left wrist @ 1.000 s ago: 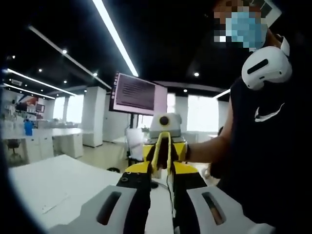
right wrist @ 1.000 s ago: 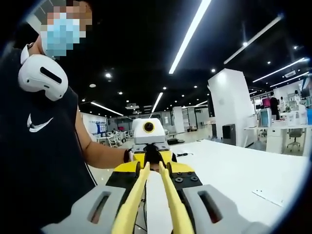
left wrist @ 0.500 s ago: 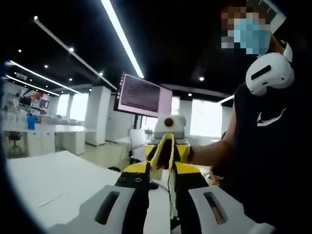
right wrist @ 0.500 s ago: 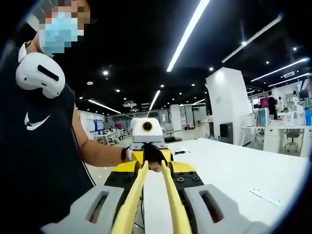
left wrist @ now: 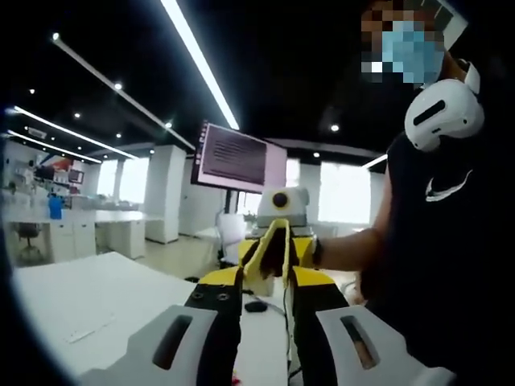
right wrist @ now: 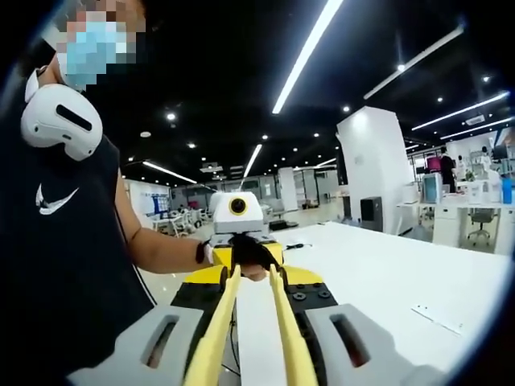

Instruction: Place the target food into the container with the food tongs after gripping and lifting it, then release it inside without dropping or visibly crushing the food.

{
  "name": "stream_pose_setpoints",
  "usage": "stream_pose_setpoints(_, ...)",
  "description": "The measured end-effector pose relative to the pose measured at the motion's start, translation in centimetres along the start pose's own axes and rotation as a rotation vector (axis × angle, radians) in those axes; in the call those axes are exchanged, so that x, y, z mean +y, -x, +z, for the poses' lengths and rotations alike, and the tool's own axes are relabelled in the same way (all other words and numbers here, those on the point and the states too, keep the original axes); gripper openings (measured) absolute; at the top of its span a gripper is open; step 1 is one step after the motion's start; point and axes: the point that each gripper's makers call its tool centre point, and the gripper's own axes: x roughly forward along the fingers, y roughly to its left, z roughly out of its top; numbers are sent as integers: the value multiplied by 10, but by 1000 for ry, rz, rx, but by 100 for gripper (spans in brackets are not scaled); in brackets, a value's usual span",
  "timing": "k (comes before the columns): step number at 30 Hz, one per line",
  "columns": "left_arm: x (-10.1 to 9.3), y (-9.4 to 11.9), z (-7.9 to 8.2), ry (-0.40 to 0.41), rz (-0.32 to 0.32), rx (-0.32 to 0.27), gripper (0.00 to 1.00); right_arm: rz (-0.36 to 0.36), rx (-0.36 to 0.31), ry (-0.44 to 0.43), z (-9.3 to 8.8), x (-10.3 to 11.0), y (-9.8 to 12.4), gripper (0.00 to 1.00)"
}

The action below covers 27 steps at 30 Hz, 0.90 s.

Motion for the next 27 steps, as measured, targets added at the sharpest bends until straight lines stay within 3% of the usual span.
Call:
stream_pose_setpoints(8,8,15,-6,-6,68,16,26,-27,18,-21,-2,-8,7,25)
stream_pose_setpoints(10,14,21,-13,-14,107,31,28,-42,23,-24,-3,-12,9,25)
stream_pose_setpoints(12,26,30,-30,-49,191,82,31,-61,30,-19,-5,-17,12,25)
stream_pose_setpoints(13,33,36,-42,-67,244,117,33,-75,33,-16,-6,-20,14,25)
stream_pose_setpoints(16,30,45,-58,-55,263,139,48,-104,62,-6,-12,-27,20,25)
stream_pose_setpoints(24,38,70,-75,-70,340,166,77,-162,121,34,-28,-42,33,25)
stream_pose_setpoints(27,46,80,-84,-112,379,182,89,-170,129,41,-28,-43,38,25)
